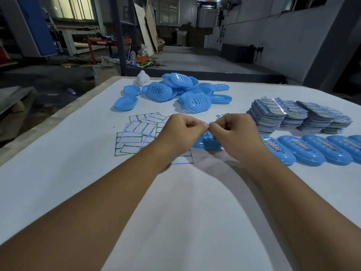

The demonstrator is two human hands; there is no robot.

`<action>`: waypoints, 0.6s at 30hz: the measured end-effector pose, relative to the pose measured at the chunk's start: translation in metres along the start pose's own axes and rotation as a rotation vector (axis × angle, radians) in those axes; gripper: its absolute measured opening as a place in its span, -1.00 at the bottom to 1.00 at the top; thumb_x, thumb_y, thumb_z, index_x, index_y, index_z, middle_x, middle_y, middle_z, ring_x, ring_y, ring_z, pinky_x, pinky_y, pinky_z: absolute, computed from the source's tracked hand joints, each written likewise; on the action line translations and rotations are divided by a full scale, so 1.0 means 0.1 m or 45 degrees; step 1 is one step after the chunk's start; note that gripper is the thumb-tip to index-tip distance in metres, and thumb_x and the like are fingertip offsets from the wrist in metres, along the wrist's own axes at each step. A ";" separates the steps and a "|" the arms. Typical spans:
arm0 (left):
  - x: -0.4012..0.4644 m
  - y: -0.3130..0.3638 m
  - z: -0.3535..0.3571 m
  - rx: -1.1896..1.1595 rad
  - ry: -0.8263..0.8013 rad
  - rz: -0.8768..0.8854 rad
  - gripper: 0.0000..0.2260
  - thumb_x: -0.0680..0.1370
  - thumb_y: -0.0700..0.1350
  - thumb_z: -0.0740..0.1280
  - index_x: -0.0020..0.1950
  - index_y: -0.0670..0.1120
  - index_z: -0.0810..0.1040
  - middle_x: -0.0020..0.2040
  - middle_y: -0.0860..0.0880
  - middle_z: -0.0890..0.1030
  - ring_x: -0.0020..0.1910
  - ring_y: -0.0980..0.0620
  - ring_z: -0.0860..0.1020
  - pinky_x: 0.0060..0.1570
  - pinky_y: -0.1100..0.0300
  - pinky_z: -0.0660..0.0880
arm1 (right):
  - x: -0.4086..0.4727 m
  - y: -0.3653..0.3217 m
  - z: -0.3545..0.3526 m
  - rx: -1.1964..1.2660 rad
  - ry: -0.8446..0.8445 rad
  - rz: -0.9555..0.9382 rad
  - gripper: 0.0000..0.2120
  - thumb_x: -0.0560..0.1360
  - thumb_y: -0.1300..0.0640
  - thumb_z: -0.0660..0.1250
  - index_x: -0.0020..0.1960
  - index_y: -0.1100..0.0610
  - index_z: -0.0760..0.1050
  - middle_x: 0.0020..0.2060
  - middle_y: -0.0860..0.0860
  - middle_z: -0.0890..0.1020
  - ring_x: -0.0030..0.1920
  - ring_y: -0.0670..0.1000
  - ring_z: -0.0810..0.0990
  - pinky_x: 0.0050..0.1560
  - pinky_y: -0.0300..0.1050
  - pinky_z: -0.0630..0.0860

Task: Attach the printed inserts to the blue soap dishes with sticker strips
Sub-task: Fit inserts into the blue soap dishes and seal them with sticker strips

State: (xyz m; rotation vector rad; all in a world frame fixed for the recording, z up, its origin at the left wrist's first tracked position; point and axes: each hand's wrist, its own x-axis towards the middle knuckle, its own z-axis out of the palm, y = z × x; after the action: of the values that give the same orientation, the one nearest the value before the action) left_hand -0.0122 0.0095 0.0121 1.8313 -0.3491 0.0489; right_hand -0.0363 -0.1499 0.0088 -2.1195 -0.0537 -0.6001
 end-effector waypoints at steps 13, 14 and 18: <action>0.07 0.03 -0.07 -0.031 0.100 -0.037 -0.80 0.48 0.08 0.48 -0.34 0.12 0.67 -0.22 0.09 0.69 -0.31 0.29 0.58 -0.30 0.39 0.51 | 0.04 0.03 -0.05 0.016 0.041 0.120 -0.74 0.52 -0.02 0.45 -0.30 0.04 0.67 -0.43 -0.05 0.67 -0.47 -0.11 0.45 -0.33 -0.17 0.39; 0.07 0.03 -0.07 -0.034 0.099 -0.051 -0.82 0.48 0.08 0.48 -0.32 0.11 0.68 -0.20 0.06 0.70 -0.28 0.25 0.59 -0.25 0.34 0.52 | 0.05 0.03 -0.05 0.032 0.039 0.141 -0.74 0.52 -0.02 0.45 -0.30 0.05 0.67 -0.41 -0.03 0.68 -0.45 -0.09 0.46 -0.31 -0.15 0.41; 0.08 0.02 -0.07 -0.025 0.115 -0.068 -0.81 0.48 0.07 0.49 -0.32 0.08 0.68 -0.18 0.00 0.70 -0.32 0.24 0.56 -0.24 0.31 0.52 | 0.05 0.01 -0.03 0.077 0.033 0.185 -0.77 0.51 0.04 0.42 -0.30 0.09 0.65 -0.40 -0.03 0.67 -0.41 -0.07 0.48 -0.32 -0.16 0.41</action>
State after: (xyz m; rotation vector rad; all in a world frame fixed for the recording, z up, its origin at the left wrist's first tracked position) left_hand -0.0038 0.0139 0.0181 1.8118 -0.2364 0.0911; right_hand -0.0330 -0.1541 0.0114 -2.0363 0.0947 -0.5323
